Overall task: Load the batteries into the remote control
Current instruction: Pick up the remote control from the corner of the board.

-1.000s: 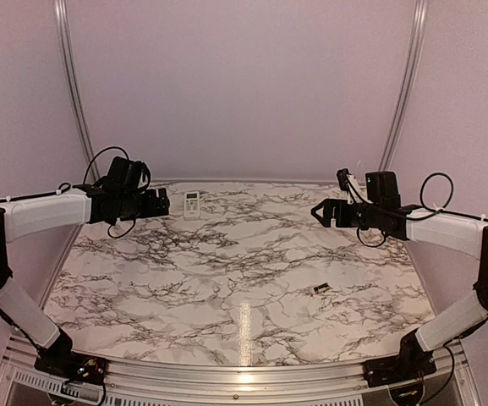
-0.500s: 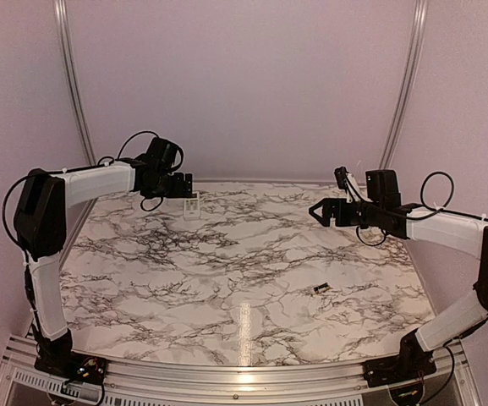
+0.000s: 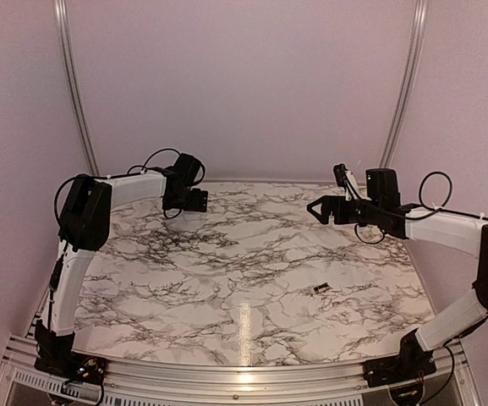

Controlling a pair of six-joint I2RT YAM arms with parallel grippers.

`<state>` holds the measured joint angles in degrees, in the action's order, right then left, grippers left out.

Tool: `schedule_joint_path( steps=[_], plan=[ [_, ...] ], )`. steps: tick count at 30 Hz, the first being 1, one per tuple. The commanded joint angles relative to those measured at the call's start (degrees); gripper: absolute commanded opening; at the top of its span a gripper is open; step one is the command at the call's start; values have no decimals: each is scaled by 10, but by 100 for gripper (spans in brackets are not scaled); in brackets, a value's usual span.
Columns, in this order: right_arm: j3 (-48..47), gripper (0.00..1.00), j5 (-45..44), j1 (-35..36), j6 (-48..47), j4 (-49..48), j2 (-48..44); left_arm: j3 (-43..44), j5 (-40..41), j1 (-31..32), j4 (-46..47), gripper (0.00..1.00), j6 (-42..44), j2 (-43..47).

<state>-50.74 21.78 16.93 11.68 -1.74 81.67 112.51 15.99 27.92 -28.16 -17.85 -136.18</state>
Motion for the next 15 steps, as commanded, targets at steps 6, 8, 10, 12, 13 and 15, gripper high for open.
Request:
schedule_joint_path(
  steps=[6,8,10,12,13,15],
  plan=[
    [0,99,14,8,-7,-20,16,68,20,4,-52,96,-1,-74],
    [0,99,13,7,-7,-19,15,82,19,4,-58,93,1,-88],
    [0,99,12,7,-8,-19,14,91,19,4,-61,90,2,-100],
    [1,99,12,7,-7,-20,12,99,18,4,-62,85,2,-109],
    [1,99,12,7,-7,-20,12,104,18,4,-64,82,3,-114],
    [1,99,13,7,-6,-20,11,114,17,3,-67,74,0,-125]
  ],
)
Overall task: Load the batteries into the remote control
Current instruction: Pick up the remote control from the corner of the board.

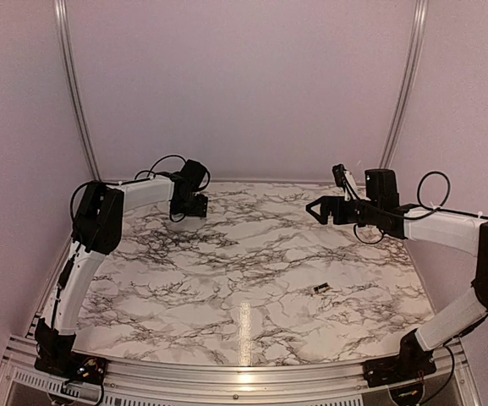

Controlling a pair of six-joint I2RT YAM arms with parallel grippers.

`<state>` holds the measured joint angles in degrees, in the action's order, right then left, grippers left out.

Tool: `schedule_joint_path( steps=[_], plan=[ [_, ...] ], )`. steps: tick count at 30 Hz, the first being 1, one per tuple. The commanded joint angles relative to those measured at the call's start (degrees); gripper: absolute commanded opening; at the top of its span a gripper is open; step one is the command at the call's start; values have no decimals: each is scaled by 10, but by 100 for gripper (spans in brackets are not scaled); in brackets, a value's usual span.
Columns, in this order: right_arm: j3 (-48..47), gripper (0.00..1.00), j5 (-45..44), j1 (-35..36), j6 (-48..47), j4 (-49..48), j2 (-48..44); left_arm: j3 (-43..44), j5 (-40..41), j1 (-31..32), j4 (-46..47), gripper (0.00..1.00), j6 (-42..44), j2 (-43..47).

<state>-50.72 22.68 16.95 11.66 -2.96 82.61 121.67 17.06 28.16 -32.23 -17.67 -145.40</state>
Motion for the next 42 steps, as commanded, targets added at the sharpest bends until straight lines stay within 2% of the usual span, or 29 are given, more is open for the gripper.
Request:
schedule_joint_path(
  steps=[1,10,14,19,23,29,34,42],
  plan=[
    [1,99,5,6,-5,-8,2,29,5,0,-28,71,-2,-37],
    [1,99,14,6,0,0,-12,35,-25,-9,-43,41,-11,-34],
    [2,99,24,6,3,6,-24,-24,-23,-5,-30,31,-11,13],
    [16,99,54,7,15,-4,-38,-159,-42,6,37,24,-12,124],
    [24,99,79,7,23,-11,-48,-269,-81,16,84,23,-6,219],
    [37,99,107,7,29,-19,-65,-410,-153,34,153,17,9,340],
    [52,99,137,8,29,-24,-92,-471,-253,53,161,14,31,418],
    [100,99,181,11,5,-39,-176,-523,-358,96,150,15,63,506]
  ],
)
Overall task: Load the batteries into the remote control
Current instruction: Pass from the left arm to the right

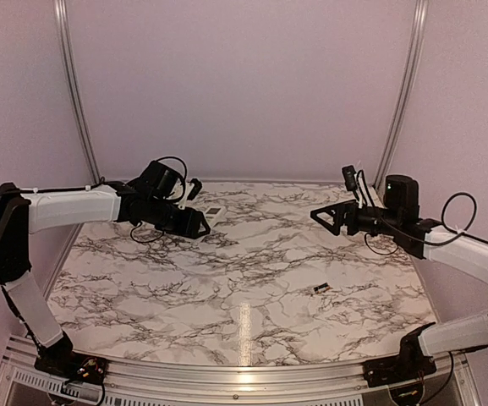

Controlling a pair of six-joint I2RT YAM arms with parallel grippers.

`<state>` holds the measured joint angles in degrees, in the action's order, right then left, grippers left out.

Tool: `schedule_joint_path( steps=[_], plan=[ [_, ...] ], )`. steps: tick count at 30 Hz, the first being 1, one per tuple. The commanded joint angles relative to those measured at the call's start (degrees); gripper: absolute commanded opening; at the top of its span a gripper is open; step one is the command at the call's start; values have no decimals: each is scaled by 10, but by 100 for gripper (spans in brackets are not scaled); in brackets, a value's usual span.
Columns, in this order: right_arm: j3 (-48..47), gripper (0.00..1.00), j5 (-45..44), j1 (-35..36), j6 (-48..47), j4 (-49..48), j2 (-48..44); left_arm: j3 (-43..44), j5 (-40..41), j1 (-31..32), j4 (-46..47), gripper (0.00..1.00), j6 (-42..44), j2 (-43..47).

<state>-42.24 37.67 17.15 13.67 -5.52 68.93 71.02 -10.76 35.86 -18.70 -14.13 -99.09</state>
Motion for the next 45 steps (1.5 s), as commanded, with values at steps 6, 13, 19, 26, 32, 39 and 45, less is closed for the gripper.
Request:
schedule_joint_path(
  steps=[6,13,19,26,32,39,45],
  plan=[
    [50,99,43,18,-15,-15,-118,-44,-140,76,-2,14,55,112],
    [49,97,31,82,-38,39,-192,-45,-204,130,-62,12,88,176],
    [-5,95,-67,203,-114,141,-192,-50,-259,142,-105,10,92,211],
    [-76,90,-120,335,-226,210,-136,-88,-364,148,-133,8,102,249],
    [-118,87,-159,414,-291,235,-103,-114,-414,164,-109,7,74,281],
    [-176,77,-201,490,-340,277,-54,-124,-439,188,-96,7,62,272],
    [-214,69,-267,563,-372,318,-14,-119,-450,201,-91,7,62,260]
  ],
)
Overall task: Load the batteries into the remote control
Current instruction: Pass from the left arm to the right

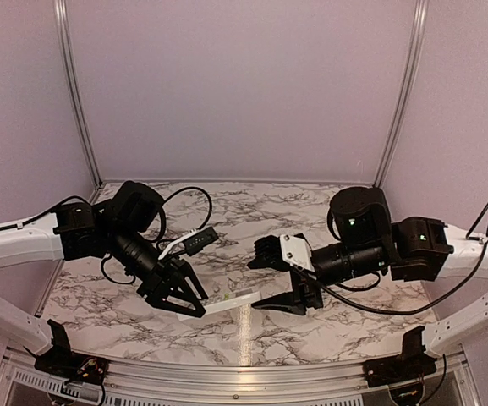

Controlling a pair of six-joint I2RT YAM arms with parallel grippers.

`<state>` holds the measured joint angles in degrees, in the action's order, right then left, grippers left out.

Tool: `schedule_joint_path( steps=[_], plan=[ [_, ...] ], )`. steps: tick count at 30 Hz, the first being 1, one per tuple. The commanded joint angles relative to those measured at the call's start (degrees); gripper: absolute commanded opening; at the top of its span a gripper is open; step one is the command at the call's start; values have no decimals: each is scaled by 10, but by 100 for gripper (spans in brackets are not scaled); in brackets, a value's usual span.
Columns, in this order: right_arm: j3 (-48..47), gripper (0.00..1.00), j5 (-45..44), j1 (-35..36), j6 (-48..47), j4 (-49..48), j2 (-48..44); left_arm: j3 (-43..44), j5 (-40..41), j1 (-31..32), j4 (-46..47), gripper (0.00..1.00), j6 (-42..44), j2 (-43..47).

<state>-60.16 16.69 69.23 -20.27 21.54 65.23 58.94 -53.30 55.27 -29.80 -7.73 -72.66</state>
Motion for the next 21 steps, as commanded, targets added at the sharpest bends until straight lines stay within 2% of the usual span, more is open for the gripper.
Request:
schedule_joint_path(
  steps=[1,9,21],
  plan=[
    [-40,68,-66,52,-36,54,31,3,-26,7,20,7,-4,-5],
    [-51,54,-112,87,-56,55,56,4,-41,12,23,6,-6,-13],
    [-66,22,-137,96,-70,70,73,0,-50,13,34,6,-14,-17]
  ],
)
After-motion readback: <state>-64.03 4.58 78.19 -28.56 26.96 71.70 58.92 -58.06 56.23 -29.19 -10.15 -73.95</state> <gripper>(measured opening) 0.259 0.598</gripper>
